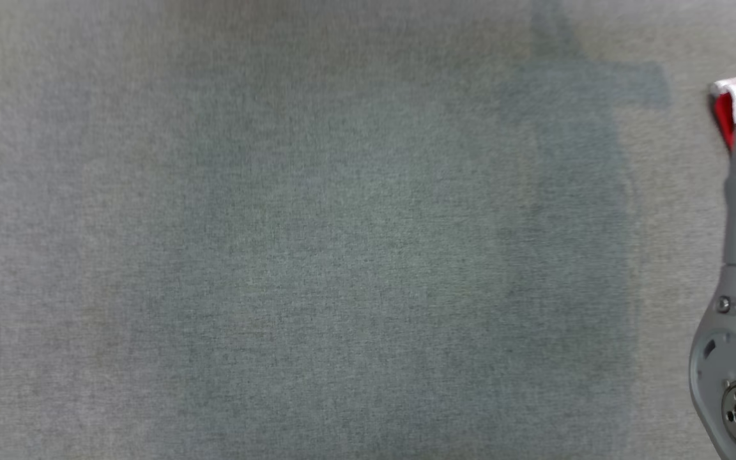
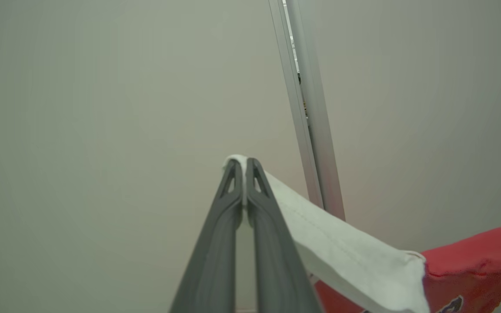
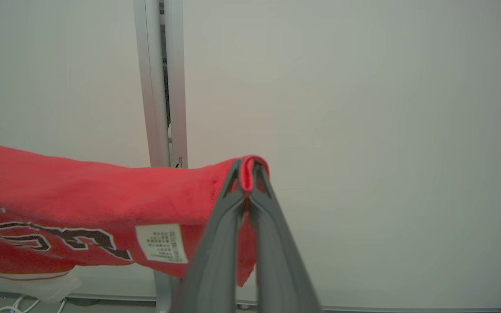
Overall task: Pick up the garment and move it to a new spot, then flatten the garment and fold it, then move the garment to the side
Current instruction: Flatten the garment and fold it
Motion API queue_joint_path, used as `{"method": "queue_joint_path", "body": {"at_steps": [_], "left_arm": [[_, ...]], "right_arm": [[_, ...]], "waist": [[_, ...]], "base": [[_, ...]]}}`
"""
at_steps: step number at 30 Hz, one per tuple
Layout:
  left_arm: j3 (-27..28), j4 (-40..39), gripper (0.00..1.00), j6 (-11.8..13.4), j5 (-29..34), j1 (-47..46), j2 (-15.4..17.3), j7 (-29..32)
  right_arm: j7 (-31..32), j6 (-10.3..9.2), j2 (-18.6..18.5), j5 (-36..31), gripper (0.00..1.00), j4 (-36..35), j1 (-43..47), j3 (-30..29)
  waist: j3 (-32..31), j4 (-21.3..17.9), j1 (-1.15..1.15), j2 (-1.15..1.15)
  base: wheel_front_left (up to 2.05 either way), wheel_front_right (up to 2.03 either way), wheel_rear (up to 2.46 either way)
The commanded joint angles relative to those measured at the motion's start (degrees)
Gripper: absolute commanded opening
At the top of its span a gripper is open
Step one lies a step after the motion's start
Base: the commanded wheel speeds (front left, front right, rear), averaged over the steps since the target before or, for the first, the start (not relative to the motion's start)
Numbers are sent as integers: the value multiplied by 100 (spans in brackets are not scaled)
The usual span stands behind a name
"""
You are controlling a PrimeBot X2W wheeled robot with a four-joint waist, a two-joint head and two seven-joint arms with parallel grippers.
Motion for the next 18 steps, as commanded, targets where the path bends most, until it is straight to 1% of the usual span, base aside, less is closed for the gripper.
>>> {"method": "queue_joint_path", "body": {"at_steps": [1,4,7,10,13,15,16,18], "left_arm": [[-29,116,0,-42,-98,283,-51,-173],[-82,172,0,-98,-285,706,-105,-472],[-17,137,0,-137,-498,1252,-52,-773],[93,39,0,-149,-710,1799,-40,-1046],[174,-160,0,-155,-919,2370,-74,-1226],[262,-356,0,-124,-1028,2739,-40,-1328],[262,-356,0,-124,-1028,2739,-40,-1328],[350,-633,0,-38,-1136,3167,-58,-1421]], "right_arm": [[-233,2,13,-26,0,311,60,35],[-624,1,3,39,0,900,194,24],[-1018,2,8,123,0,1404,336,71],[-1296,2,6,263,0,1726,509,168],[-1446,1,3,543,0,1811,722,281],[-1487,1,5,773,0,1720,895,391],[-1487,1,5,773,0,1720,895,391],[-1503,2,7,1091,0,1496,1110,556]], "waist": [[286,155,-2,0],[509,176,-2,0],[661,182,-2,0],[718,186,-2,0],[708,188,-2,0],[667,171,-2,0],[667,171,-2,0],[593,147,-2,0]], "base": [[0,0,0],[0,0,0],[0,0,0],[0,0,0],[0,0,0],[0,0,0],[0,0,0],[0,0,0]]}}
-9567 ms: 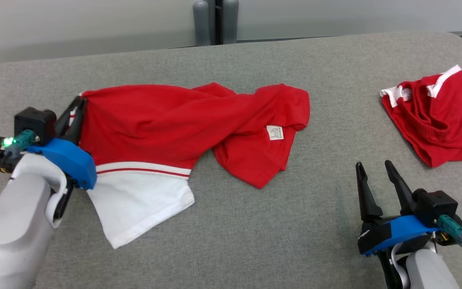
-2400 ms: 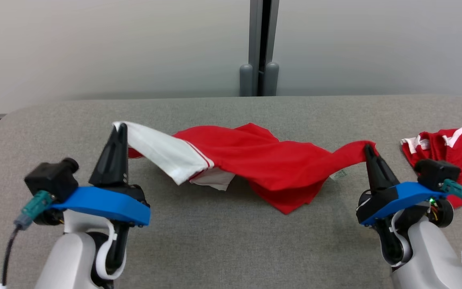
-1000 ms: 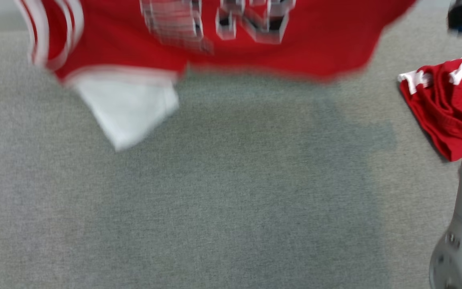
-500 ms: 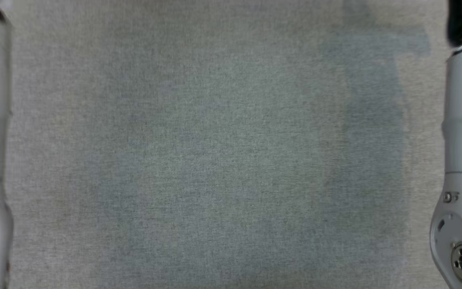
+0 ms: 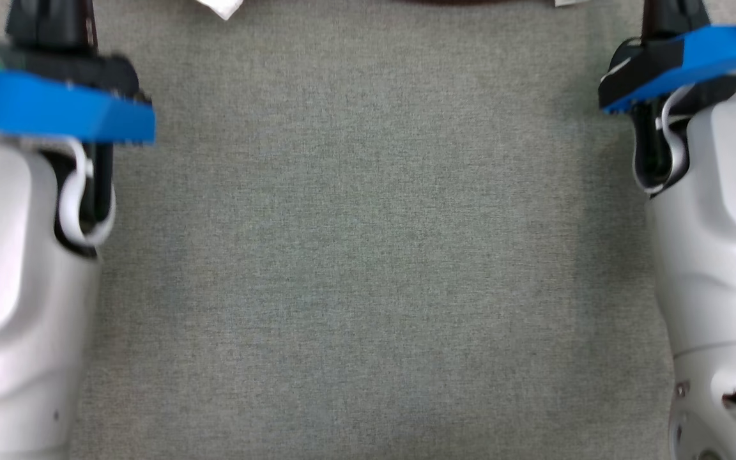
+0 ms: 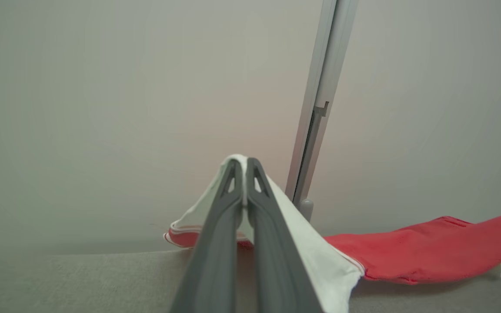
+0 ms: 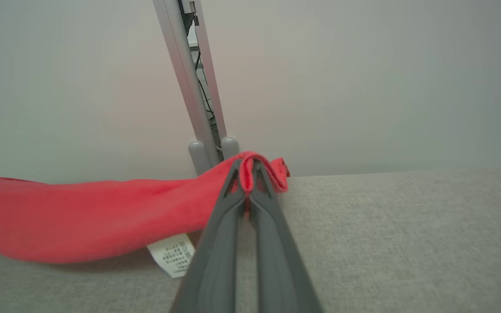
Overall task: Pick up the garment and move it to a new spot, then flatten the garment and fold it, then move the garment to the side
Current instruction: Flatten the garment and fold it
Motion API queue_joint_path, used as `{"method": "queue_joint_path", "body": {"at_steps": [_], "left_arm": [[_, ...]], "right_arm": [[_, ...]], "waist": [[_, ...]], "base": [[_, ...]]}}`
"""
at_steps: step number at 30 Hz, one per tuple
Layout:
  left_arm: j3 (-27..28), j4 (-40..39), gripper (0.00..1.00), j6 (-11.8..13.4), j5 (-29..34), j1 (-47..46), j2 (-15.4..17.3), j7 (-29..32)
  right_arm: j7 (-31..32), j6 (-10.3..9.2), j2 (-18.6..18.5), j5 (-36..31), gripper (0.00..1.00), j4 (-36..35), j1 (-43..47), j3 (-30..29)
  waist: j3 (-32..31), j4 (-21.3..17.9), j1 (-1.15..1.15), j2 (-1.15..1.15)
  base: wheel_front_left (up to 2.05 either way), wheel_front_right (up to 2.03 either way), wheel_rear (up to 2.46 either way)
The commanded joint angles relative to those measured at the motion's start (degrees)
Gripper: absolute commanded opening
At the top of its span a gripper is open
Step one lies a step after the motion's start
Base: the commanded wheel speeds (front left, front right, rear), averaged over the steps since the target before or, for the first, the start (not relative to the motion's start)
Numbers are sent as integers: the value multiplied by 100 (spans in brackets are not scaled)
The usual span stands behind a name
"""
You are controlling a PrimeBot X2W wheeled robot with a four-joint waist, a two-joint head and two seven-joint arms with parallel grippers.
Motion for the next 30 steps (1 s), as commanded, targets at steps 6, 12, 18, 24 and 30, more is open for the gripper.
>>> {"method": "queue_joint_path", "body": {"at_steps": [6,12,18,24,30], "left_arm": [[261,-899,0,253,-201,1282,13,-141],[349,-1758,0,601,-249,2789,-41,-174],[285,-2599,0,914,-267,4281,32,52],[230,-3531,0,1227,-296,5487,101,415],[133,-4197,0,1536,-40,6391,333,797]], "right_arm": [[-34,0,-18,674,0,-993,1043,457],[-36,0,-17,864,0,-1771,2292,669],[-21,0,-19,1067,0,-2478,3619,644],[394,0,-19,1183,0,-3584,4946,465],[1090,0,-16,1296,0,-4669,6145,329]], "waist": [[-397,-80,-1,0],[-1182,-122,-1,0],[-2084,-64,-1,0],[-2741,-2,-1,0],[-2999,72,-1,0]], "base": [[0,0,0],[0,0,0],[0,0,0],[0,0,0],[0,0,0]]}}
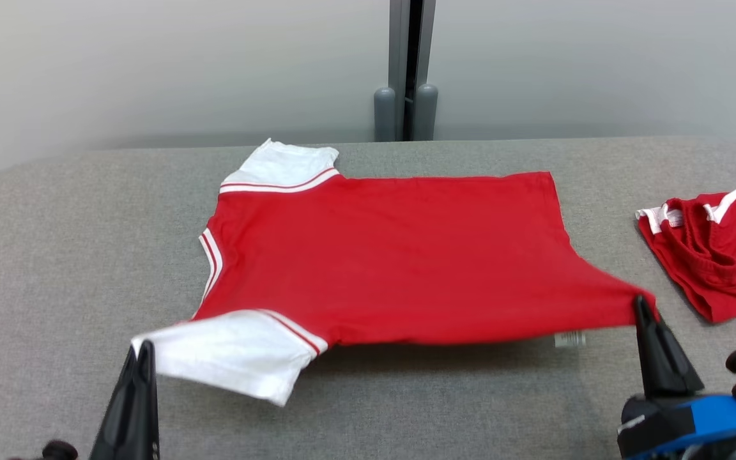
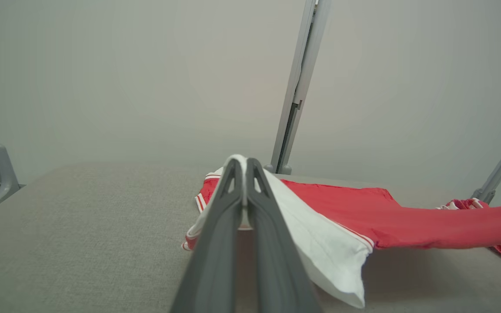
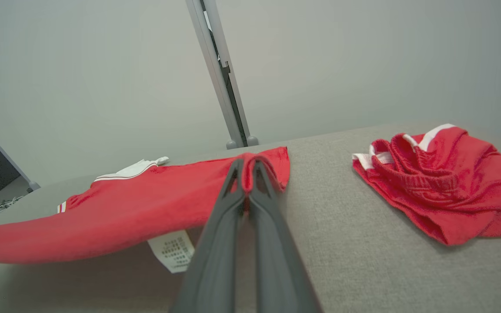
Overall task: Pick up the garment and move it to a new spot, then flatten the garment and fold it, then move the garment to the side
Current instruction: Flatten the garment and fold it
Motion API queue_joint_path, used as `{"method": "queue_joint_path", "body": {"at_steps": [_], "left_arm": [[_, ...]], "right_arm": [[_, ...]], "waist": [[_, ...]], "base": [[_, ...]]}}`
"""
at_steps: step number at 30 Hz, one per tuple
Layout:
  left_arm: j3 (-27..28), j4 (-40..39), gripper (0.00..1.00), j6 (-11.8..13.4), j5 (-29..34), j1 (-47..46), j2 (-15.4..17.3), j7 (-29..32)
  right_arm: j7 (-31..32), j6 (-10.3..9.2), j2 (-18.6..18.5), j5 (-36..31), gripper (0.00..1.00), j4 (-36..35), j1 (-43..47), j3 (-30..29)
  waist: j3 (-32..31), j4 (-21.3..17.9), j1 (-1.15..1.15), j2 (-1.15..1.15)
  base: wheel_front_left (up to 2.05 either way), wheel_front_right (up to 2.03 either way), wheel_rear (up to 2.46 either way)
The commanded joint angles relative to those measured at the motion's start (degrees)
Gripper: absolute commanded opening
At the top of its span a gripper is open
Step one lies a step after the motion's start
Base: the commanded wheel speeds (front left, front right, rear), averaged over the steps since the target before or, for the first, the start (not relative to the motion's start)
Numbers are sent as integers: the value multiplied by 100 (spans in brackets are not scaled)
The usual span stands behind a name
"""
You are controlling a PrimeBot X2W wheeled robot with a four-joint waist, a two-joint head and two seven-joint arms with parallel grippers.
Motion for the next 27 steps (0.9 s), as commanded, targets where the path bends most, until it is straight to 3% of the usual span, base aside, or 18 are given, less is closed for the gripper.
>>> {"method": "queue_joint_path", "body": {"at_steps": [1,5,14,27], "left_arm": [[-49,-56,0,54,-5,156,-14,50],[-154,69,0,92,-27,348,-70,81],[-248,1084,0,-234,-182,-216,-201,-237],[-261,2202,0,-683,-161,-1826,-203,-515]], "right_arm": [[104,0,-15,53,0,-102,172,-20],[312,0,-15,77,0,-85,411,-12],[180,0,-15,45,0,906,45,194],[138,0,-16,267,0,1732,-915,298]], "waist": [[-26,-16,3,0],[-23,-1,3,0],[119,18,3,0],[574,-77,3,0]], "base": [[0,0,0],[0,0,0],[0,0,0],[0,0,0]]}}
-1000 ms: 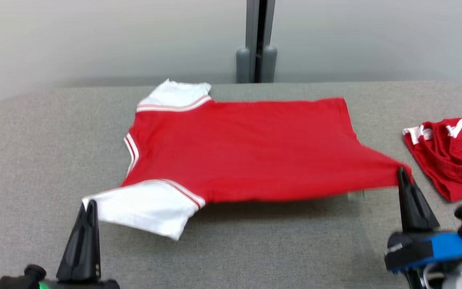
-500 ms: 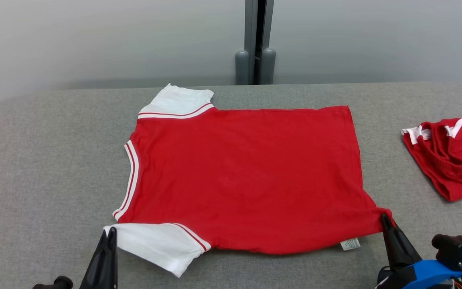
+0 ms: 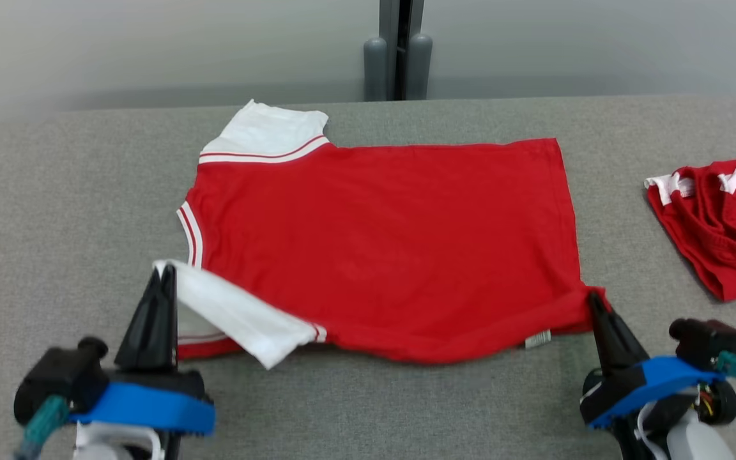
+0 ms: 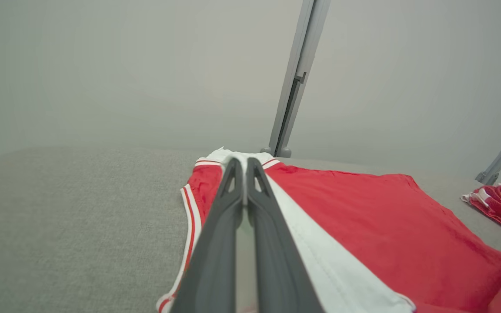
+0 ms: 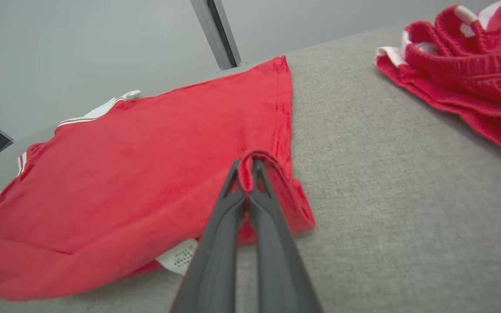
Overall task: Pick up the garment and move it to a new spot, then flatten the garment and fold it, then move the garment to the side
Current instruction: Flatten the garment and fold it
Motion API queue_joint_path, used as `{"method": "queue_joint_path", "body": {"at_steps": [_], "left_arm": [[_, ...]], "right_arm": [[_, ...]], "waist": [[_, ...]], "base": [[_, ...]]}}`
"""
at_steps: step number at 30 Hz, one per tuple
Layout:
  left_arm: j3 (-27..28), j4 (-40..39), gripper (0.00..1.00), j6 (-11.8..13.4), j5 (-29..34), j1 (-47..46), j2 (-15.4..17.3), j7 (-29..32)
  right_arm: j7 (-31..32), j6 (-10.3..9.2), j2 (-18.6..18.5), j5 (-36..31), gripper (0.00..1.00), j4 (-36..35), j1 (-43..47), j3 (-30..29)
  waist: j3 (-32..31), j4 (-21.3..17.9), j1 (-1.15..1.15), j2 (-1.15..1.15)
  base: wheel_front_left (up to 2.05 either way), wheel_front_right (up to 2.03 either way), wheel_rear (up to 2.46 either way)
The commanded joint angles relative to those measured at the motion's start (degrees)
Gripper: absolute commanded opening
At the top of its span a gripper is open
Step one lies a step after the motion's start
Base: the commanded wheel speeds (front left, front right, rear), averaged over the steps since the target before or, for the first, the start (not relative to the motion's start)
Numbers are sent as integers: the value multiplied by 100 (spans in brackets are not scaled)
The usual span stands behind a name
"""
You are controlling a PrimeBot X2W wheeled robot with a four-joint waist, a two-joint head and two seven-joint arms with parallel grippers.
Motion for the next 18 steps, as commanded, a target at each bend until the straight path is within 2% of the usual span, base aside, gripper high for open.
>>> {"method": "queue_joint_path", "body": {"at_steps": [1,8,15,16,17,18], "left_arm": [[-7,150,0,-59,37,-336,16,-32],[-46,1163,0,-264,118,-1572,-36,-68],[-123,2268,0,-388,111,-2239,-133,-109],[-127,2387,0,-387,105,-2299,-154,-128],[-137,2478,14,-379,114,-2342,-173,-157],[-137,2478,14,-379,114,-2342,-173,-157]], "right_arm": [[15,0,-19,16,0,68,-230,-50],[173,0,-18,-197,0,724,-1164,-226],[61,0,-20,-286,0,1523,-1828,-141],[-1,0,-19,-301,11,1638,-1911,-136],[-56,0,-18,-313,38,1745,-1977,-123],[-56,0,-18,-313,38,1745,-1977,-123]], "waist": [[79,4,-1,0],[257,-84,-1,0],[384,-192,-1,0],[397,-202,-1,0],[409,-209,-1,0],[409,-209,-1,0]], "base": [[0,0,0],[0,0,0],[0,0,0],[0,0,0],[0,0,0],[0,0,0]]}}
